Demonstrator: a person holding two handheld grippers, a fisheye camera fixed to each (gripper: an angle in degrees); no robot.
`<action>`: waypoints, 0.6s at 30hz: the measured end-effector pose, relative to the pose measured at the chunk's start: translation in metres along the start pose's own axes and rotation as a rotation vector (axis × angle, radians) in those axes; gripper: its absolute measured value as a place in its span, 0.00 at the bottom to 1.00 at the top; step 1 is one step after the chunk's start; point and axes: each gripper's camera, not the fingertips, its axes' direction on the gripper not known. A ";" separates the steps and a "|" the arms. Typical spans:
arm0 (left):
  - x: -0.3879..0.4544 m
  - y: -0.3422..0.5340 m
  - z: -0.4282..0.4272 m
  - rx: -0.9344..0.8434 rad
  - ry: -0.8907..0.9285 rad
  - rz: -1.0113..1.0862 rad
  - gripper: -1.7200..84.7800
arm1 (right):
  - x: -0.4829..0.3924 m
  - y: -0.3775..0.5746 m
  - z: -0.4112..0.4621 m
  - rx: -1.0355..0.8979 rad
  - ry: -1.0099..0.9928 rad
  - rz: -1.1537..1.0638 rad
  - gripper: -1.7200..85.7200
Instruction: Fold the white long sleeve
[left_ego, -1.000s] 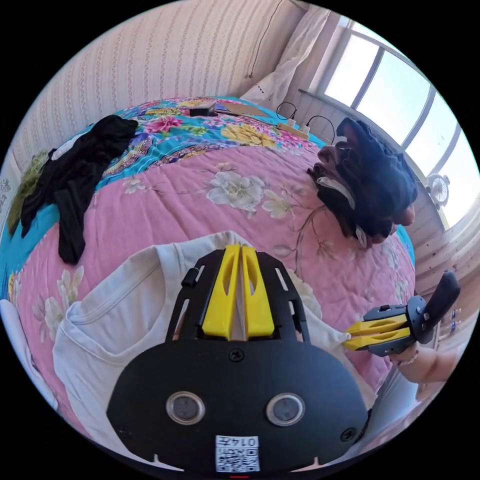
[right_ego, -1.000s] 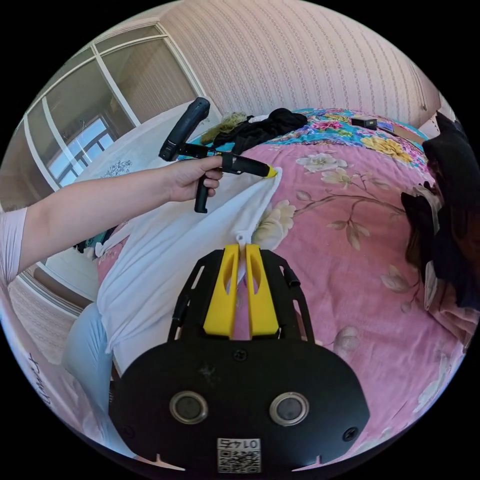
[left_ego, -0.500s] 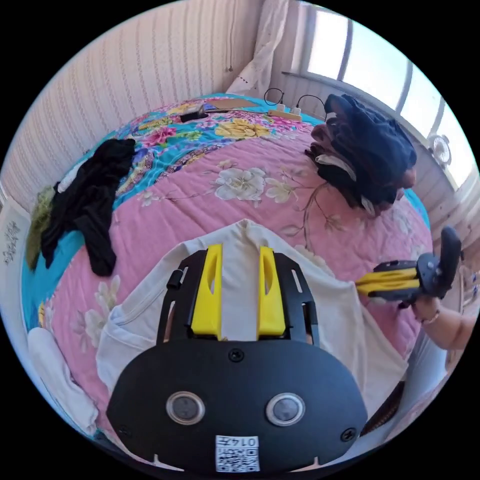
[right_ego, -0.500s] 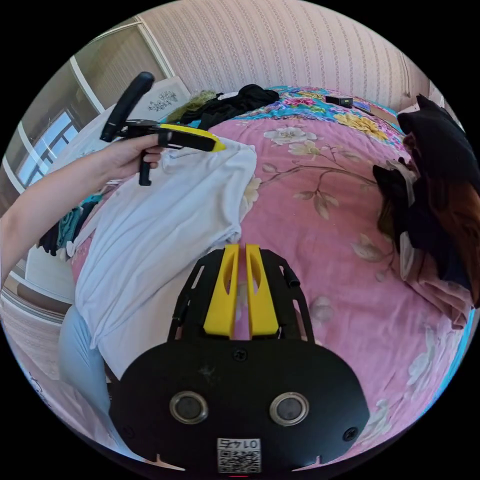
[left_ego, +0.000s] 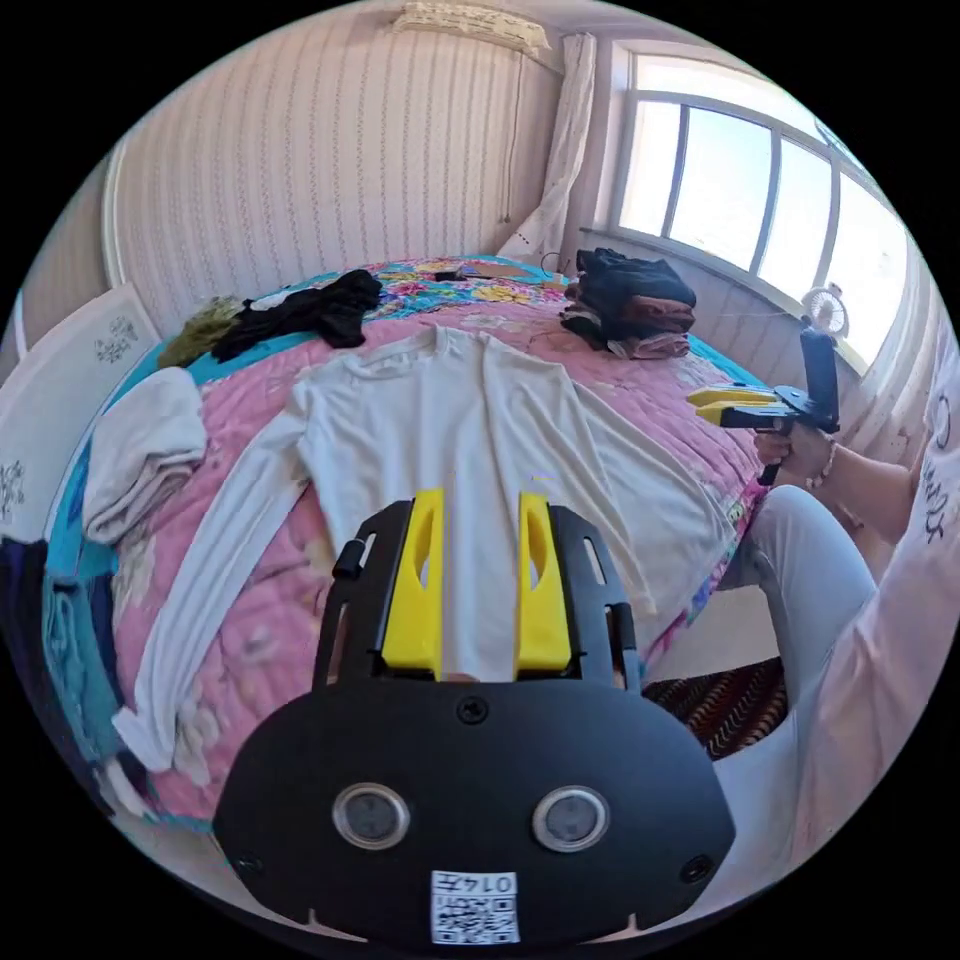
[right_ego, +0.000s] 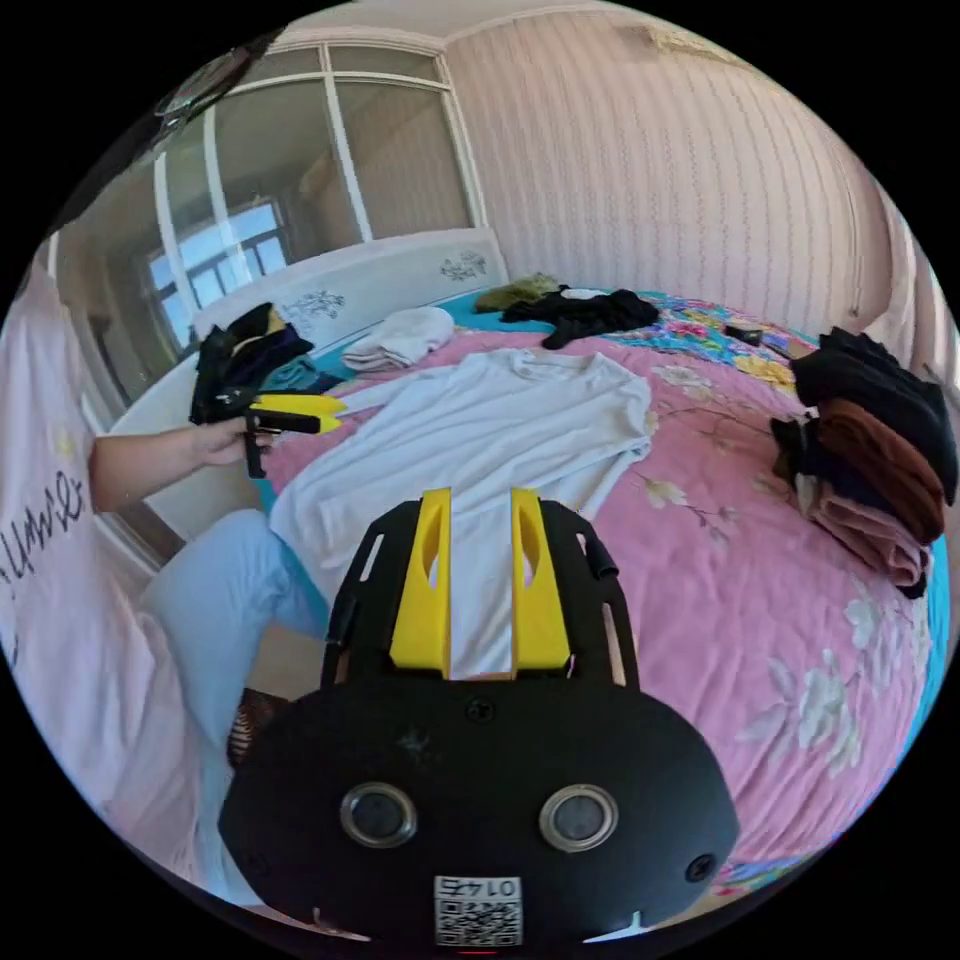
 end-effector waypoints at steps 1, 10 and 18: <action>-0.002 0.016 -0.007 0.002 -0.026 -0.033 0.15 | -0.008 0.001 0.008 -0.026 -0.043 -0.022 0.15; -0.071 0.235 -0.056 0.387 -0.267 -0.722 0.11 | -0.162 -0.068 0.137 -0.167 -0.292 -0.353 0.17; -0.107 0.357 -0.018 0.654 -0.455 -1.056 0.15 | -0.326 -0.098 0.254 -0.301 -0.291 -0.670 0.15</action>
